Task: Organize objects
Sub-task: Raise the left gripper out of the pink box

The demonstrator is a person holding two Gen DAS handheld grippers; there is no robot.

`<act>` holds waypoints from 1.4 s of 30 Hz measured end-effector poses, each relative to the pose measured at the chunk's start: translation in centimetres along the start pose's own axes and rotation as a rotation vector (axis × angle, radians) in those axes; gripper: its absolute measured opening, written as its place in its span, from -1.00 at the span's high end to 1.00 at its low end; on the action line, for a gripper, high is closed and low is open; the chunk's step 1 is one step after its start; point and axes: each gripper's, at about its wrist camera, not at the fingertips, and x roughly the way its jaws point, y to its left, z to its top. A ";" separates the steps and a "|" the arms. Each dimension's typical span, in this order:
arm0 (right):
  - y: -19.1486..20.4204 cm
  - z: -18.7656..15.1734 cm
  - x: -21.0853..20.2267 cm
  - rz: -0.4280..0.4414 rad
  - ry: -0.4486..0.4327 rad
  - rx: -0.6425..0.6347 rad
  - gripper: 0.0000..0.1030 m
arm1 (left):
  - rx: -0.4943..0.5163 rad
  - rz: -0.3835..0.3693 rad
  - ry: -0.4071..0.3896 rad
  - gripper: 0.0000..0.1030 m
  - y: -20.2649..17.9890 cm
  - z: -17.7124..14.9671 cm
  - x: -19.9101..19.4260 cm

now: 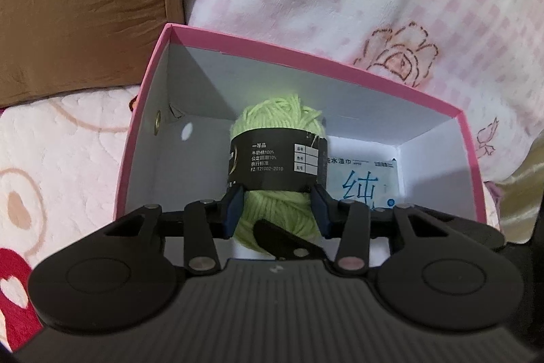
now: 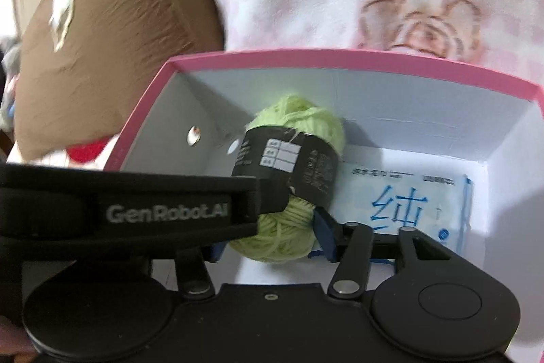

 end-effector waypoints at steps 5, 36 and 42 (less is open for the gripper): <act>0.0 0.4 -0.9 0.027 -0.011 0.012 -0.22 | 0.026 0.022 -0.008 0.18 -0.6 -0.2 -0.9; 2.3 -7.2 -21.5 -0.099 -0.176 -0.115 -0.58 | 0.249 -0.025 0.071 -0.17 -4.7 -5.2 -18.6; 2.8 -8.7 -23.5 -0.100 -0.159 -0.107 -0.68 | 0.275 -0.048 0.068 -0.32 -4.5 -6.8 -21.4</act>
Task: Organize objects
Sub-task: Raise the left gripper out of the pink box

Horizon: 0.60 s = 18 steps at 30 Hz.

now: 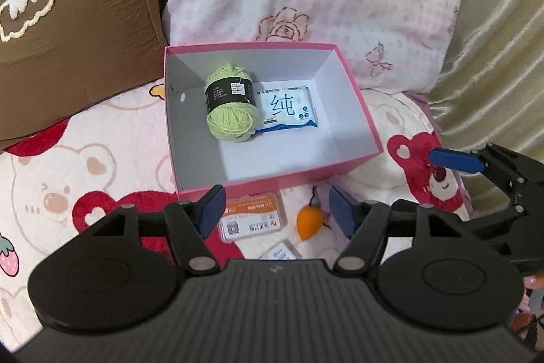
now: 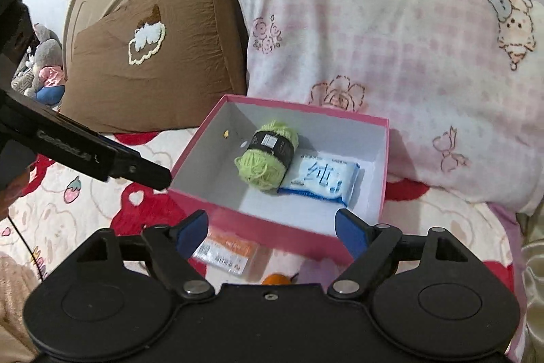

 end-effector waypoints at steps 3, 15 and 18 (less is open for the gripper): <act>0.3 -0.6 -0.7 -0.009 0.011 0.001 -0.80 | 0.015 -0.016 0.005 -0.42 -0.3 -0.9 -0.8; 2.1 -3.3 -3.1 -0.010 0.066 -0.006 -0.81 | 0.044 -0.075 0.064 -0.92 -1.6 -4.4 -2.2; 2.5 -3.9 -3.5 0.010 0.074 -0.009 -0.81 | 0.037 -0.091 0.077 -0.98 -1.8 -5.0 -2.2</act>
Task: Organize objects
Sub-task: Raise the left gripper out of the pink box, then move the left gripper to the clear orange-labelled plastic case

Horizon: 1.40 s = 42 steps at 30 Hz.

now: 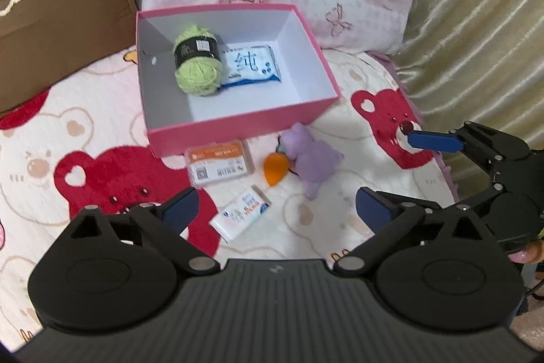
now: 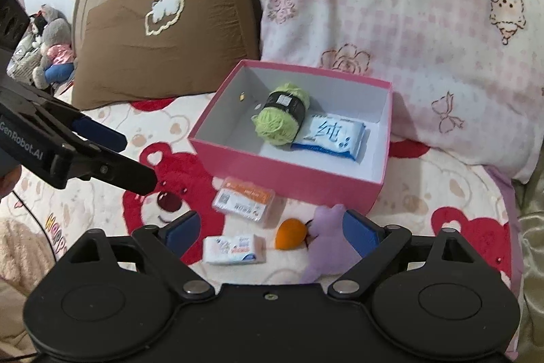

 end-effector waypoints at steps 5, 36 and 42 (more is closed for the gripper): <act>0.3 -0.7 -0.3 0.027 0.000 0.002 -0.82 | -0.010 -0.008 0.016 -1.00 -0.1 -1.1 0.6; 3.0 -4.8 7.9 0.056 -0.024 -0.028 -0.82 | -0.096 0.039 -0.028 -0.99 6.1 -4.2 9.2; 3.2 -5.0 9.9 0.038 -0.031 -0.035 -0.81 | -0.102 0.044 -0.074 -0.99 7.1 -4.2 10.2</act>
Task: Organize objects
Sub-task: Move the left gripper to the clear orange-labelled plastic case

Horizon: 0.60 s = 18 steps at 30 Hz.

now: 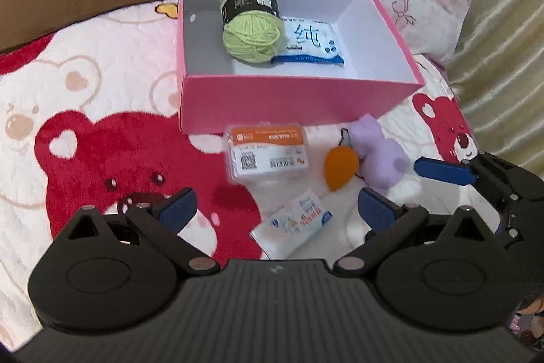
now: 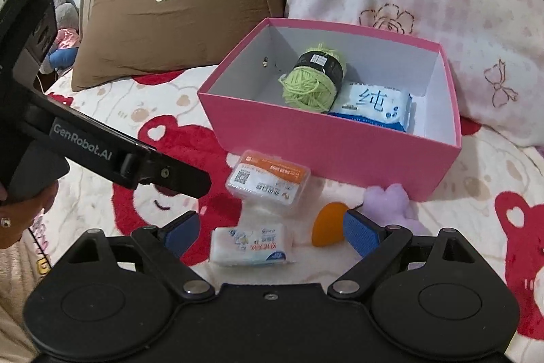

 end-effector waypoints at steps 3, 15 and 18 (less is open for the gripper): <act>0.3 -0.1 1.3 -0.003 -0.008 -0.015 -0.81 | -0.009 0.001 -0.019 -0.98 0.4 0.1 0.7; 1.9 -0.2 6.8 0.014 0.000 -0.090 -0.81 | -0.047 0.040 -0.072 -0.93 2.5 -0.3 4.6; 1.6 -0.1 8.1 0.004 0.011 -0.067 -0.81 | -0.027 0.049 -0.101 -0.92 2.6 -0.3 5.3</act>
